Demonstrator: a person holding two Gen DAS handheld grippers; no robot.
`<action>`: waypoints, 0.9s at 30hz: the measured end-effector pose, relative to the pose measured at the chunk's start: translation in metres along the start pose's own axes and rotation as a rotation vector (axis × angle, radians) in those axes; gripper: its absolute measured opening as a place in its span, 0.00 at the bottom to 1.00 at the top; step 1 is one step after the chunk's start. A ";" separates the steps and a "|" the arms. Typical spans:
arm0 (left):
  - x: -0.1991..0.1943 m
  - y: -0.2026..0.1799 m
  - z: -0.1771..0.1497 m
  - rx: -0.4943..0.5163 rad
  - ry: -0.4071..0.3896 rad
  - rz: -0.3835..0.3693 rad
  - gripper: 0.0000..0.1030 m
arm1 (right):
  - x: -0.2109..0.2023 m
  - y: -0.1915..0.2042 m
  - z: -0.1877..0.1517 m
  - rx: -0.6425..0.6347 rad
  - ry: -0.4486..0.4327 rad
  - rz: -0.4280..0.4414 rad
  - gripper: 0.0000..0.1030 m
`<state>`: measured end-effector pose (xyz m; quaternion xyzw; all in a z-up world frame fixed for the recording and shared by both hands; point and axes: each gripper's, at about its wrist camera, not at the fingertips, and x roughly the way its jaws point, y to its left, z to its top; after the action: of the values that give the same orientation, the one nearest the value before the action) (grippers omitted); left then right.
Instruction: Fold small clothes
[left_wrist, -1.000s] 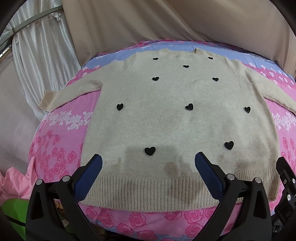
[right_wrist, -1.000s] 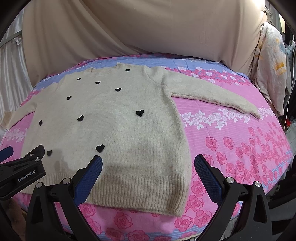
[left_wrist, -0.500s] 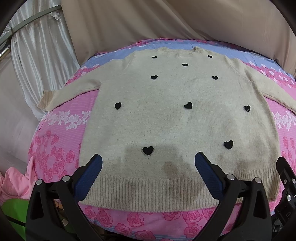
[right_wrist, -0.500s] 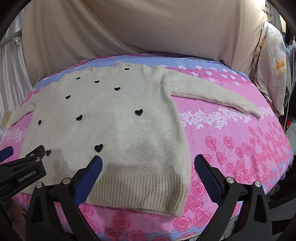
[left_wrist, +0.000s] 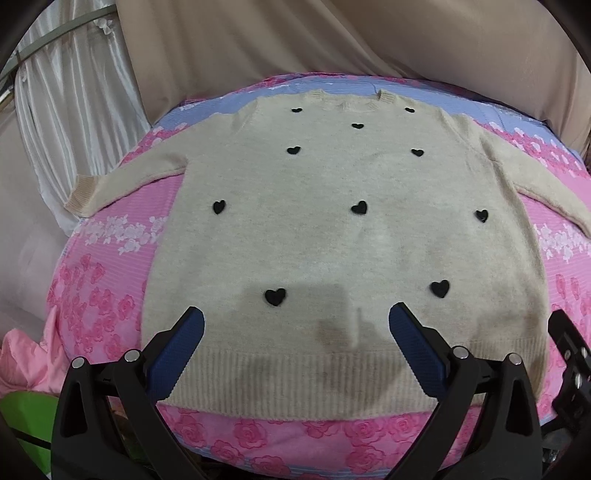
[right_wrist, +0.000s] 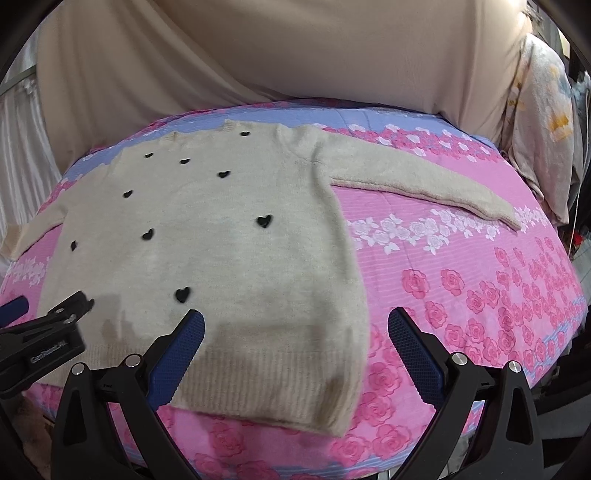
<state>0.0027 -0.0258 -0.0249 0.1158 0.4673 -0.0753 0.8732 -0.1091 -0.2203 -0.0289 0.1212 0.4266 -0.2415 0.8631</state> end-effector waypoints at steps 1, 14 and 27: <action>0.000 -0.004 0.001 -0.001 0.000 -0.011 0.95 | 0.004 -0.015 0.004 0.031 0.003 -0.014 0.95; -0.008 -0.068 0.025 -0.033 -0.020 -0.055 0.95 | 0.100 -0.286 0.078 0.499 0.036 -0.101 0.84; -0.001 -0.090 0.046 -0.135 0.010 0.078 0.95 | 0.185 -0.352 0.123 0.557 0.048 -0.054 0.78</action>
<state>0.0177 -0.1247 -0.0116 0.0751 0.4709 -0.0088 0.8790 -0.1132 -0.6303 -0.1029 0.3481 0.3673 -0.3696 0.7793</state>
